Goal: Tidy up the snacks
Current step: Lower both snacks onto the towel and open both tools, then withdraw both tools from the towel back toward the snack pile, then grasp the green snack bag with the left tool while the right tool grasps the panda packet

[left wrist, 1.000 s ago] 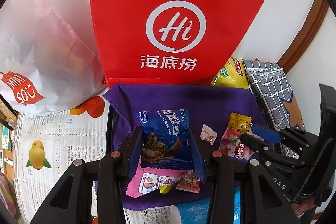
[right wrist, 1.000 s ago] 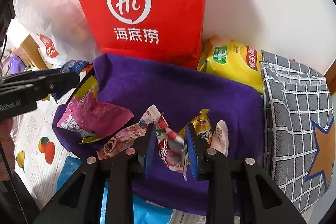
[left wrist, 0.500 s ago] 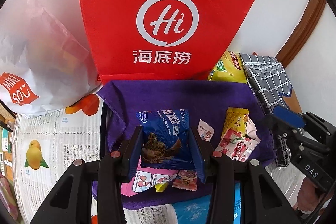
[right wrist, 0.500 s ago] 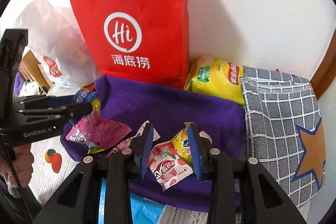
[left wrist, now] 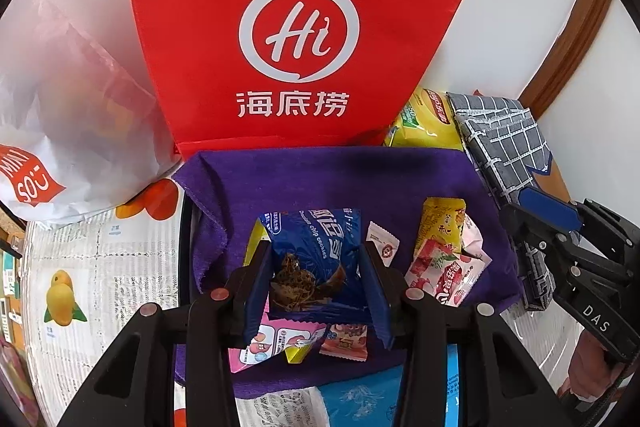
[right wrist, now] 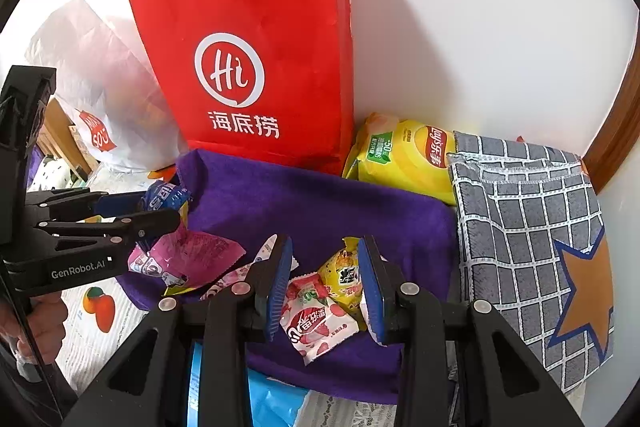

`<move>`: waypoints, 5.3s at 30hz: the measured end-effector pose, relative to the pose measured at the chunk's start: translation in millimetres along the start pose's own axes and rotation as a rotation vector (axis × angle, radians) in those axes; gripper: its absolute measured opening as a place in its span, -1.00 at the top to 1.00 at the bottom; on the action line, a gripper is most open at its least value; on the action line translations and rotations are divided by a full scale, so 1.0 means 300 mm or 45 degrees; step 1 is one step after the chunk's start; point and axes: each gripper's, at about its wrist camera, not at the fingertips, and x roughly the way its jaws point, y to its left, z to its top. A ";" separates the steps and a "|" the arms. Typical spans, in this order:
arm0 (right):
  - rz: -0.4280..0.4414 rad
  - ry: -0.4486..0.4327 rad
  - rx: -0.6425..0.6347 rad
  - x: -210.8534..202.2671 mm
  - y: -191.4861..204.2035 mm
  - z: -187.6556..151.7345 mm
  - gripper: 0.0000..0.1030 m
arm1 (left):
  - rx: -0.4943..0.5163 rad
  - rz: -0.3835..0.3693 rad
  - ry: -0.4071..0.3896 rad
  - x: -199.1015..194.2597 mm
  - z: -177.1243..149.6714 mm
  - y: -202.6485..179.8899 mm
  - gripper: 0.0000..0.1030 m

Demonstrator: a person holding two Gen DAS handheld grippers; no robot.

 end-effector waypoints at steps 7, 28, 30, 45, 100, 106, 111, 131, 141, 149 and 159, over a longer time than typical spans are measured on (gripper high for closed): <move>-0.046 -0.006 -0.018 0.001 0.005 -0.002 0.33 | 0.021 0.005 0.010 0.009 -0.004 -0.015 0.19; -0.061 -0.025 -0.027 -0.012 0.002 -0.003 0.24 | 0.056 -0.032 0.004 -0.020 -0.009 -0.039 0.05; -0.062 -0.028 -0.029 -0.016 0.005 -0.002 0.24 | 0.061 -0.036 -0.008 -0.034 -0.007 -0.041 0.02; -0.053 -0.096 0.024 -0.089 0.041 -0.008 0.23 | 0.058 -0.063 -0.144 -0.193 0.003 -0.031 -0.02; -0.065 0.146 0.212 -0.221 0.089 -0.745 0.02 | 0.065 -0.072 0.025 -0.328 -0.569 -0.079 -0.27; -0.071 0.105 0.222 -0.281 0.055 -0.777 0.03 | 0.111 -0.020 0.086 -0.227 -0.613 -0.146 -0.27; -0.065 0.065 0.195 -0.328 0.054 -0.802 0.03 | 0.093 0.056 0.118 -0.146 -0.632 -0.158 0.01; -0.069 0.013 0.081 -0.314 0.098 -0.820 -0.31 | 0.019 0.138 0.025 -0.165 -0.775 -0.020 0.01; -0.013 0.012 0.140 -0.240 0.075 -0.823 -0.33 | 0.065 0.158 -0.079 -0.171 -0.792 -0.021 0.07; 0.039 0.036 0.210 -0.197 0.057 -0.789 -0.33 | 0.085 0.160 -0.073 -0.168 -0.794 -0.022 -0.18; 0.070 0.011 0.204 -0.187 0.051 -0.752 -0.47 | 0.033 0.074 -0.082 -0.189 -0.747 -0.013 -0.19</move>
